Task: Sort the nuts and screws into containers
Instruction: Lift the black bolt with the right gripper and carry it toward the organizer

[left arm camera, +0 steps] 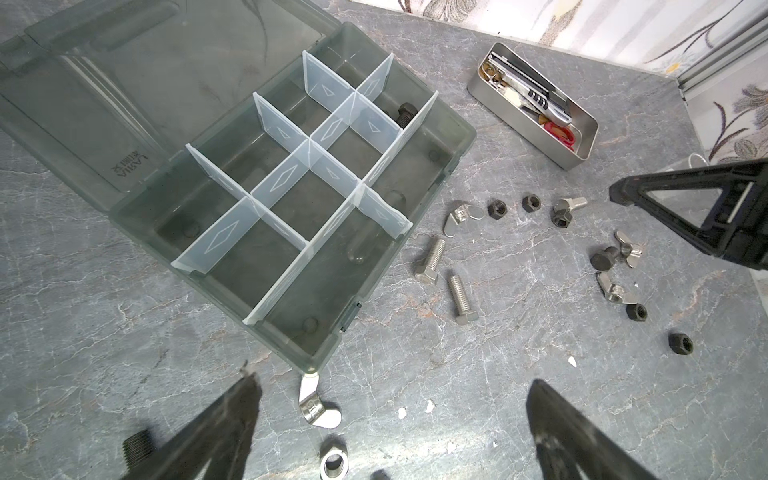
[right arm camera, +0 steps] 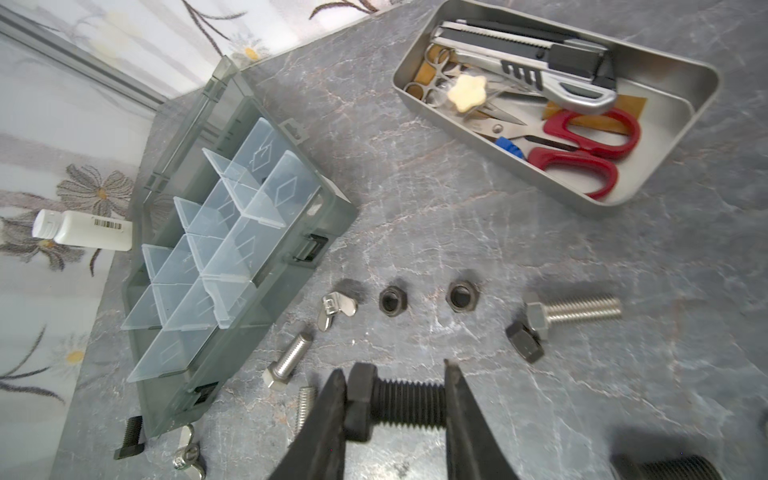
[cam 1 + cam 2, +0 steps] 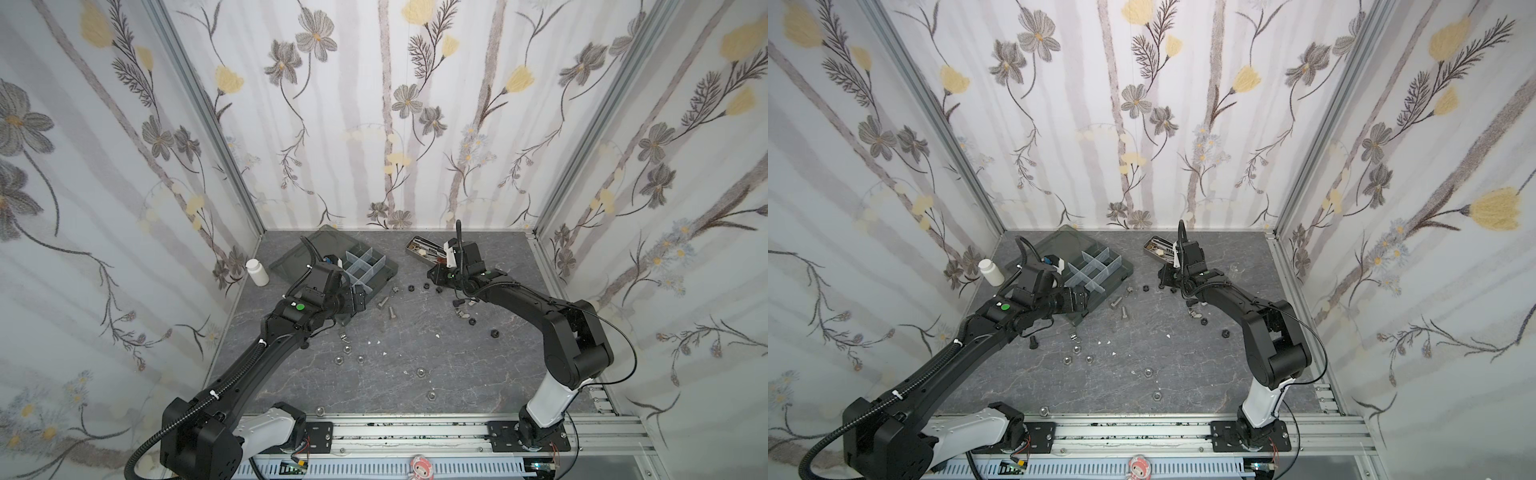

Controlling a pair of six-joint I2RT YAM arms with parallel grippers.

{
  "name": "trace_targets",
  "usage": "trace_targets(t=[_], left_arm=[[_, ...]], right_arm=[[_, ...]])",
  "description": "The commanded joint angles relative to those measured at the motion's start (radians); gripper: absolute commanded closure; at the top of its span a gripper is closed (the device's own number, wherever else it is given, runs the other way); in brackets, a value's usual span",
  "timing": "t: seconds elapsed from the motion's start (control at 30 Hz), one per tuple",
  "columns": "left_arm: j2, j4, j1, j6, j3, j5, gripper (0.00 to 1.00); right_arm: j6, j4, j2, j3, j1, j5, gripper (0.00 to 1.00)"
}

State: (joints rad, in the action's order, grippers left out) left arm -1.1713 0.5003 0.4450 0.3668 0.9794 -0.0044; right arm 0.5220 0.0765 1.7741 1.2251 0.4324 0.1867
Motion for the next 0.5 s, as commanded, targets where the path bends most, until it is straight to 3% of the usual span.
trace_targets(t=[0.0,0.13,0.47], left_arm=[[-0.001,0.013,-0.005,0.000,0.005,-0.030,0.00],[0.011,0.005,-0.016,0.023,-0.012,-0.089,0.00],[0.061,-0.044,-0.067,0.039,-0.056,-0.115,0.00]], right_arm=[[-0.001,-0.065,0.044,0.051,0.015,0.042,0.74],[-0.003,-0.071,0.122,0.142,0.036,0.064,0.75],[0.000,-0.092,0.318,0.382,0.074,0.128,0.76]])
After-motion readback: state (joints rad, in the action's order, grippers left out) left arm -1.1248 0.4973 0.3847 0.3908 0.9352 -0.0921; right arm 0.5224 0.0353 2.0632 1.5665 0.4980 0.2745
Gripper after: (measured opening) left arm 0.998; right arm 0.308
